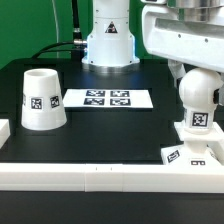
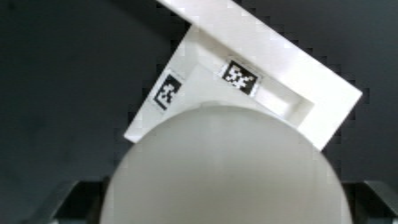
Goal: Assemble lamp
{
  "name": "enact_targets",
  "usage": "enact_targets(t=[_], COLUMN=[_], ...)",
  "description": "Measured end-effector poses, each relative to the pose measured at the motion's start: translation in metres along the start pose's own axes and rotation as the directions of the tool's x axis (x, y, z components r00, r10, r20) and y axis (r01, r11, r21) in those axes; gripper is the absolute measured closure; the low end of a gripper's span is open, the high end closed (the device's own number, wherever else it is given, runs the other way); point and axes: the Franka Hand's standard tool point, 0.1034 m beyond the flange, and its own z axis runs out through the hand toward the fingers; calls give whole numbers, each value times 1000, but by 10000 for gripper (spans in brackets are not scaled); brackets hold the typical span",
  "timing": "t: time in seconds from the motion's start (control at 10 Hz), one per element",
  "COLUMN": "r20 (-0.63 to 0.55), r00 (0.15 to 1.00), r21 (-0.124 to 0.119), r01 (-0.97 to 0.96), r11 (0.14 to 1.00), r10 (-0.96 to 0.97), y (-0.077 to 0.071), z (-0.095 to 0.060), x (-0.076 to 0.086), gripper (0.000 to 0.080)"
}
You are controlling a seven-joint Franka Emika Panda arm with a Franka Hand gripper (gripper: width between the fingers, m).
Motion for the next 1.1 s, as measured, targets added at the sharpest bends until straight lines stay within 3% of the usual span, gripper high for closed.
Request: enact_targets(t=[0.5,0.8,0.9,1.1], r20=[9,9,9,14], r00=[972,972,973,992], r21=[-3,-4,-4,-17], r01=[-236,-235,-232,-126], r11=[972,972,973,992], r10=[236,235,232,126], y=[2,2,1,2], z=[-2,-1,-1,-7], x=[-2,-4,-4,-11], gripper=[222,222,130,109])
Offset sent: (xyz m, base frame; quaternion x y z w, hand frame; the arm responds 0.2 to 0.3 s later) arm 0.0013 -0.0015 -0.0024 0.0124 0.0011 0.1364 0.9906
